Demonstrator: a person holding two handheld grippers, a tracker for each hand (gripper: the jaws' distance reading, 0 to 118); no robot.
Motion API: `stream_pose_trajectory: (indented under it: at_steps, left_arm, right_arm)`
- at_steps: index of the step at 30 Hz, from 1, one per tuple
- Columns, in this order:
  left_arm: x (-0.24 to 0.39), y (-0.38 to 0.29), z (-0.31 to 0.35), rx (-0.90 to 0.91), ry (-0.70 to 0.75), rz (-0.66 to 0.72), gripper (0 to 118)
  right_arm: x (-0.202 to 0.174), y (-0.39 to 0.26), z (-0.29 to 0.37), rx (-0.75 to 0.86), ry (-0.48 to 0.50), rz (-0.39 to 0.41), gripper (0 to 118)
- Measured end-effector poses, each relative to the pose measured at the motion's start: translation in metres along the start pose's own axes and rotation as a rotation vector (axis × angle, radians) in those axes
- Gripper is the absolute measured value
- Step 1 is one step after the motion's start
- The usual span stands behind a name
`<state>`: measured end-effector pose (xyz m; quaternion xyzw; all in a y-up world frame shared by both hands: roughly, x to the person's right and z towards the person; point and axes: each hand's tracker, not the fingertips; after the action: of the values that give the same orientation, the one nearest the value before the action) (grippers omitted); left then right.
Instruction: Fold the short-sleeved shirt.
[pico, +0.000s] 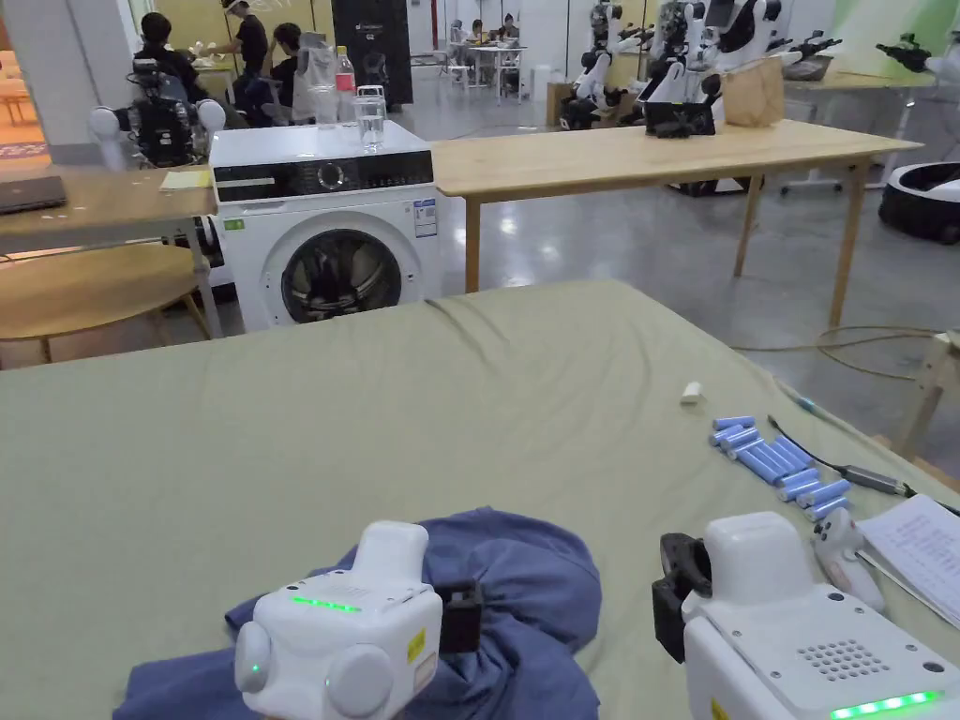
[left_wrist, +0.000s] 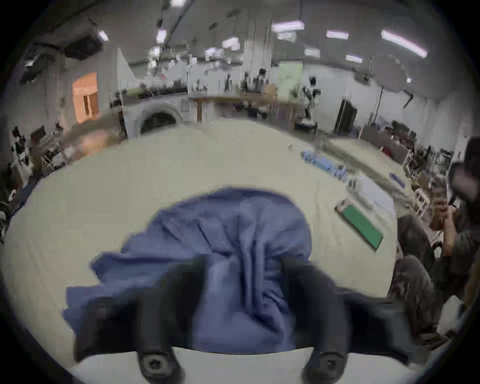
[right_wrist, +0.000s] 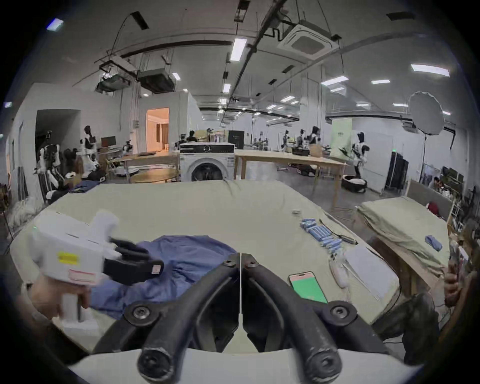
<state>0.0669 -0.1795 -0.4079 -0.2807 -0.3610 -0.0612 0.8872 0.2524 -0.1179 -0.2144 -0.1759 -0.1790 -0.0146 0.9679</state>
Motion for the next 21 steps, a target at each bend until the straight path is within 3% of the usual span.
stream_pose_trajectory:
  at_steps: [1,2,8,12,13,14,15,16,21]
  left_arm:
    - [-0.006,0.004,0.023,0.052,0.041,-0.009,90]
    - [-0.013,0.007,0.052,0.108,0.079,-0.022,95]
    - [-0.063,-0.014,0.229,0.269,0.390,-0.066,95]
    - [-0.102,-0.058,0.305,0.199,0.583,0.033,95]
    - [-0.110,-0.068,0.317,0.196,0.595,0.070,89]
    - [-0.118,-0.079,0.327,0.198,0.591,0.111,58]
    - [-0.124,-0.088,0.334,0.204,0.580,0.153,19]
    - [-0.129,-0.095,0.337,0.199,0.589,0.180,0]
    - [-0.141,-0.099,0.324,0.143,0.575,0.173,0]
  right_arm:
    - [-0.007,0.002,0.000,0.011,0.011,-0.001,0]
    - [-0.017,0.006,0.004,0.020,0.029,-0.001,0]
    - [-0.077,0.013,0.006,0.044,0.130,0.036,0]
    - [-0.113,0.012,0.010,0.042,0.204,0.020,0]
    - [-0.121,0.011,0.011,0.044,0.206,0.024,0]
    - [-0.129,0.010,0.016,0.046,0.218,0.031,0]
    - [-0.136,0.010,0.017,0.045,0.229,0.040,0]
    - [-0.141,0.009,0.018,0.045,0.234,0.055,0]
    - [-0.148,0.007,0.023,0.037,0.234,0.109,0]
